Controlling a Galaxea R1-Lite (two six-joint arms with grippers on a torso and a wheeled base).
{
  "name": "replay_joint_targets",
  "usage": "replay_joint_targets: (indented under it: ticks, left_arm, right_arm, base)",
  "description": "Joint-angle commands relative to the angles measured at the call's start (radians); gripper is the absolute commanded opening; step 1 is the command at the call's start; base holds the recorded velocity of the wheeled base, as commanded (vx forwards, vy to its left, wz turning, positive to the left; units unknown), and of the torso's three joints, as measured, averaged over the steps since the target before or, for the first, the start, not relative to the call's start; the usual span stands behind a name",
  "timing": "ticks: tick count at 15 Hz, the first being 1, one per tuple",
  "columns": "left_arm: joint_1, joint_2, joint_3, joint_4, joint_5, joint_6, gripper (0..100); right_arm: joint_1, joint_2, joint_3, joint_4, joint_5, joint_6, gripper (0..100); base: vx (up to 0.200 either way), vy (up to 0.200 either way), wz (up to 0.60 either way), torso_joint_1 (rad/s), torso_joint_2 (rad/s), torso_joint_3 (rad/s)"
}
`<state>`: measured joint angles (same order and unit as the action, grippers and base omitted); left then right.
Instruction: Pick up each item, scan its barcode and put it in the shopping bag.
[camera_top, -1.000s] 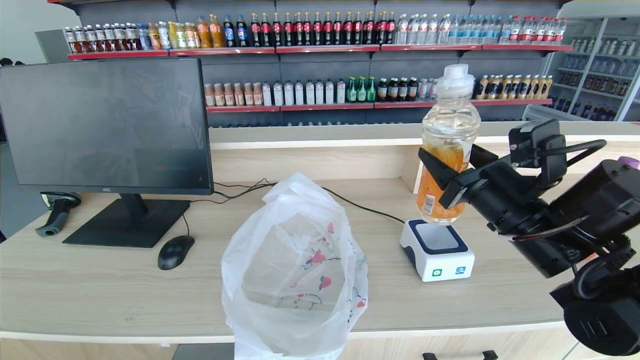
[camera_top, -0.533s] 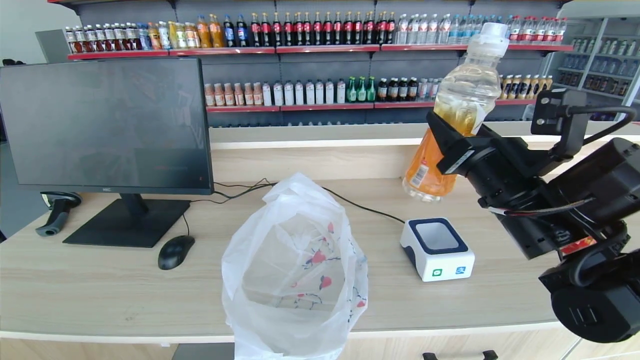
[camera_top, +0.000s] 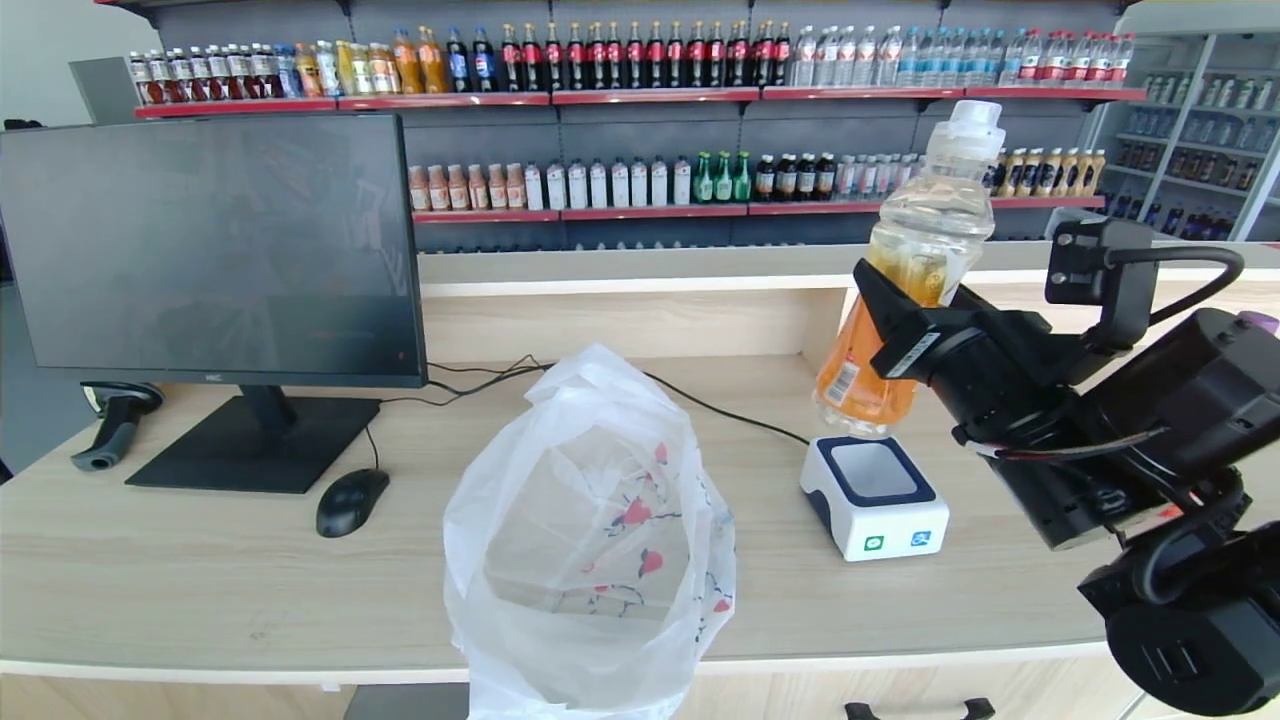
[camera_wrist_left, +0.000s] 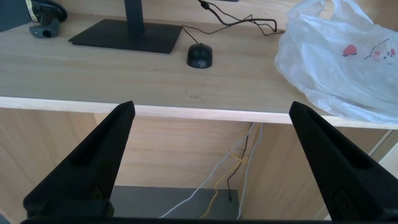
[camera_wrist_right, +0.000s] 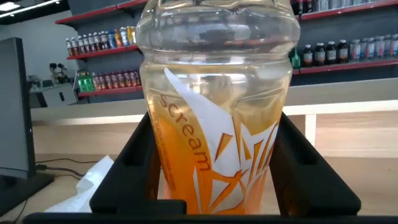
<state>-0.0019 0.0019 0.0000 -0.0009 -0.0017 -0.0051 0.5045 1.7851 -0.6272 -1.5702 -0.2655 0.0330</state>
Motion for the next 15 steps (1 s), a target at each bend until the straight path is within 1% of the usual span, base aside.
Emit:
replay_joint_targets:
  ticks: [1, 3, 4, 7, 9, 15]
  left_arm:
    - [0.000, 0.000, 0.000, -0.001, 0.002, -0.001, 100]
    - [0.000, 0.000, 0.000, -0.001, 0.000, -0.001, 100]
    - [0.002, 0.000, 0.000, -0.001, 0.002, -0.001, 100]
    - [0.002, 0.000, 0.000, -0.001, 0.002, -0.004, 100]
    - [0.002, 0.000, 0.000, -0.001, 0.002, -0.010, 100]
    - [0.002, 0.000, 0.000, -0.001, 0.002, -0.009, 100]
  right_arm:
    - [-0.012, 0.002, -0.005, -0.001, 0.000, -0.005, 0]
    - [-0.024, -0.001, 0.017, -0.001, -0.001, -0.007, 0]
    - [-0.038, 0.000, 0.000, -0.001, -0.001, -0.016, 0]
    - [-0.035, 0.007, 0.000, -0.001, -0.001, -0.015, 0]
    - [-0.023, 0.004, 0.009, -0.001, -0.001, -0.013, 0]
    - [-0.011, 0.004, 0.023, -0.001, -0.001, -0.005, 0]
  base:
    - [-0.200, 0.000, 0.00, 0.027, 0.01, -0.007]
    - [0.000, 0.000, 0.00, 0.000, 0.00, 0.000]
    - [0.000, 0.000, 0.00, 0.000, 0.00, 0.000]
    - [0.000, 0.000, 0.00, 0.000, 0.00, 0.000]
    - [0.000, 0.200, 0.00, 0.010, 0.00, 0.005]
    - [0.000, 0.200, 0.00, -0.001, 0.00, 0.006]
